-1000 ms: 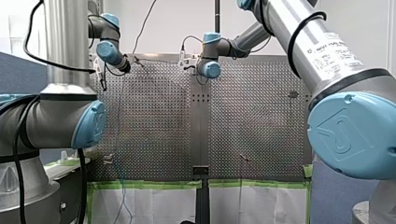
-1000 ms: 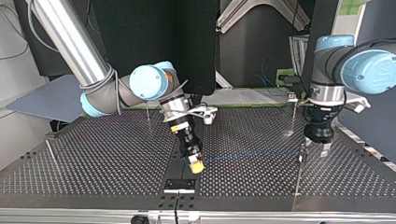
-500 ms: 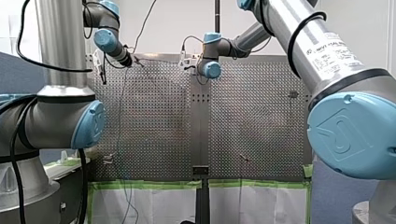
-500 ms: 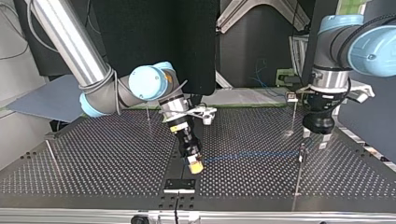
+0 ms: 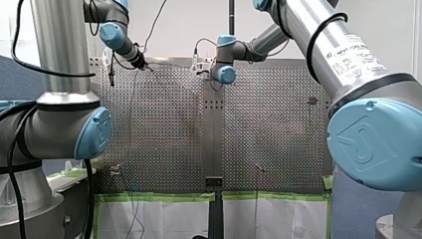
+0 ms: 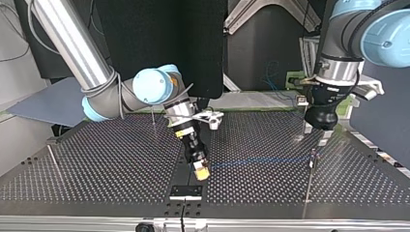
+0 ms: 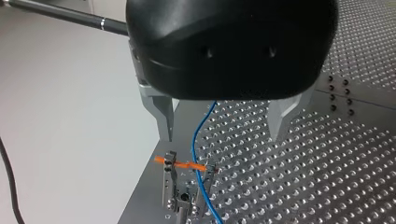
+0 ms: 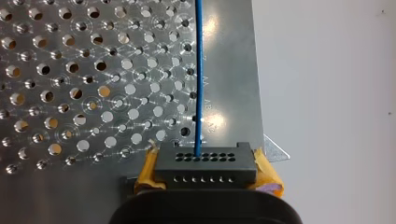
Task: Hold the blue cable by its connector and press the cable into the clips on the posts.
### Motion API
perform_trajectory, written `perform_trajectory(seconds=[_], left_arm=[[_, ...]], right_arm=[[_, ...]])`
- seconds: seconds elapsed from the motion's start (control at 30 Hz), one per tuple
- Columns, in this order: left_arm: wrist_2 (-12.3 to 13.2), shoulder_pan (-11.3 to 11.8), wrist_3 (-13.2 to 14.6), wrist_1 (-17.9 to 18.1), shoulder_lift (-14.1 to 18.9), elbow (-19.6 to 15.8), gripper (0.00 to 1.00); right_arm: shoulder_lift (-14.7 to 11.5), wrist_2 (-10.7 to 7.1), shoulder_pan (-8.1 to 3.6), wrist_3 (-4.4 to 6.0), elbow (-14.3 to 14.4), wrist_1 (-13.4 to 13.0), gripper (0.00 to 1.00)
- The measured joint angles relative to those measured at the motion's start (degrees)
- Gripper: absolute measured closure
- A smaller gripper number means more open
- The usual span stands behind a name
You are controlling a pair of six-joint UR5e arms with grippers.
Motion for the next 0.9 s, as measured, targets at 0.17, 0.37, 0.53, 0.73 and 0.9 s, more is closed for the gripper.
perform_trajectory(seconds=[0.17, 0.37, 0.53, 0.73, 0.9], left_arm=[[-1.22, -0.19, 2.35, 0.42, 0.01, 0.0, 0.0], [-2.24, -0.31, 4.57, 1.62, 0.01, 0.03, 0.0], [-2.28, -0.36, 5.61, 2.63, -0.11, 0.01, 0.0], [-2.24, -0.54, 6.2, 2.91, -0.21, 0.01, 0.0], [-2.31, -0.89, 6.21, 2.8, -0.24, 0.0, 0.0]], right_arm=[[0.01, 0.0, 0.04, 0.0, 0.0, 0.05, 1.0], [0.05, 0.0, 0.06, 0.0, -0.01, 0.07, 1.0], [0.05, 0.0, 0.07, 0.0, 0.0, 0.07, 1.0], [0.06, 0.0, 0.07, 0.0, 0.0, 0.11, 1.0], [0.06, 0.0, 0.07, 0.0, 0.0, 0.12, 1.0]])
